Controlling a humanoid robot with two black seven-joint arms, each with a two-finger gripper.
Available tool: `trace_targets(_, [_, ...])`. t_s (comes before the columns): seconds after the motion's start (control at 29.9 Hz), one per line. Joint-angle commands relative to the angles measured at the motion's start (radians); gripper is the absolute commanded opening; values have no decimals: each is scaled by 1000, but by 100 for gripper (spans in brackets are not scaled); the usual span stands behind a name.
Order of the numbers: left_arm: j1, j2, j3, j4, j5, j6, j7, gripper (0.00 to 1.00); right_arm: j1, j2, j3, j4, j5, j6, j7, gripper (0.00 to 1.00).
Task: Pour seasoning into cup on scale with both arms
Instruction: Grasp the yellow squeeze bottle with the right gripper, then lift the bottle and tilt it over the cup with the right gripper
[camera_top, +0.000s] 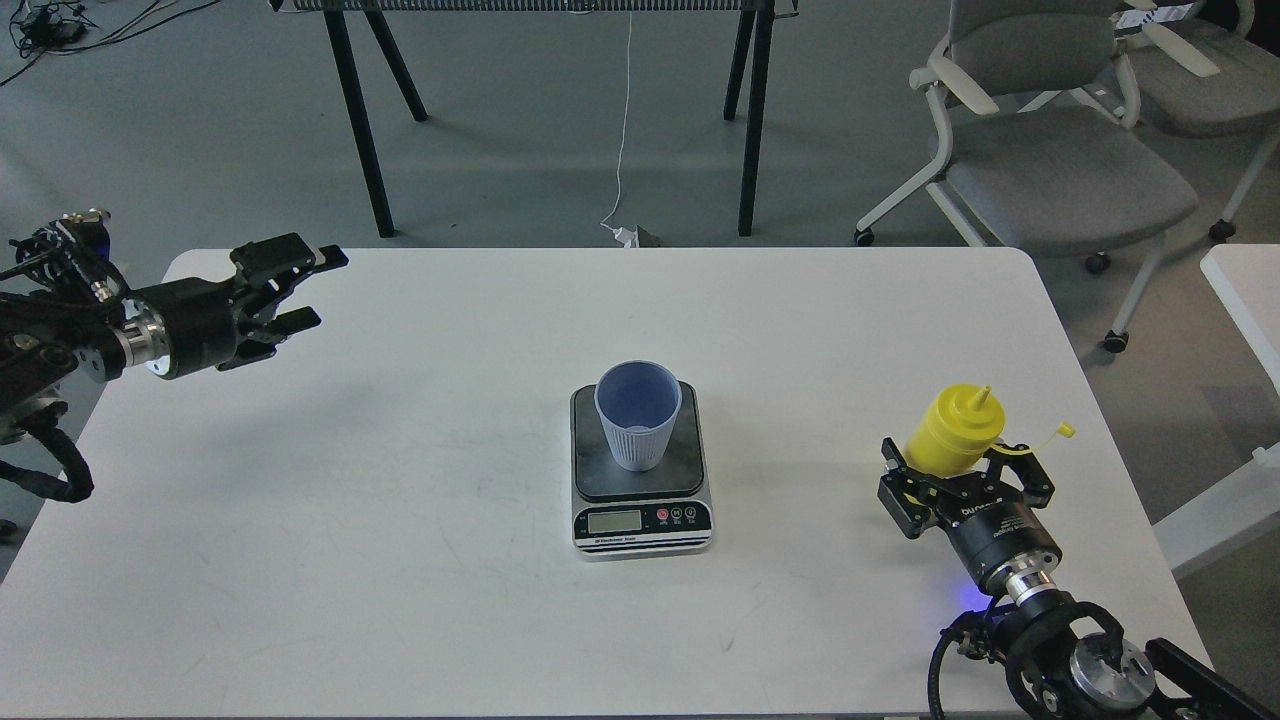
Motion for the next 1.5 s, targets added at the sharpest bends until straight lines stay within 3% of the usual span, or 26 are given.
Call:
trace_targets(0.0, [3,0,0,0,0,0,0,99,-11,14,0,7,-33,0,1,52])
trace_targets(0.03, [3,0,0,0,0,0,0,99,-11,16,0,4,-38,0,1,23])
trace_targets(0.07, [3,0,0,0,0,0,0,99,-3,17,0,-3,-38,0,4,1])
trace_targets(0.23, [3,0,0,0,0,0,0,99,-11,10,8,18,-33,0,6,1])
trace_targets(0.47, [3,0,-2,0,-2,0,0,99,42,-95,160,214,-38,0,7,1])
trace_targets(0.6, [3,-2,-2,-2,-2,0,0,99,269,-239,156,215,-85,0,9,1])
trace_targets(0.7, [3,0,-2,-2,-2,0,0,99,497,-349,64,127,-250,-2,10,1])
trace_targets(0.77, [5,0,-2,-2,-2,0,0,99,668,-380,-37,55,-364,-68,12,1])
trace_targets(0.9, [14,-2,-2,-9,-3,0,0,99,936,-359,-226,-87,-591,-117,15,1])
trace_targets(1.14, [23,-5,-3,-9,-3,0,0,99,1110,-195,-370,-186,-1105,-232,9,1])
trace_targets(1.47, [30,-18,-2,-9,-3,0,0,99,1225,19,-809,-207,-1291,-303,3,1])
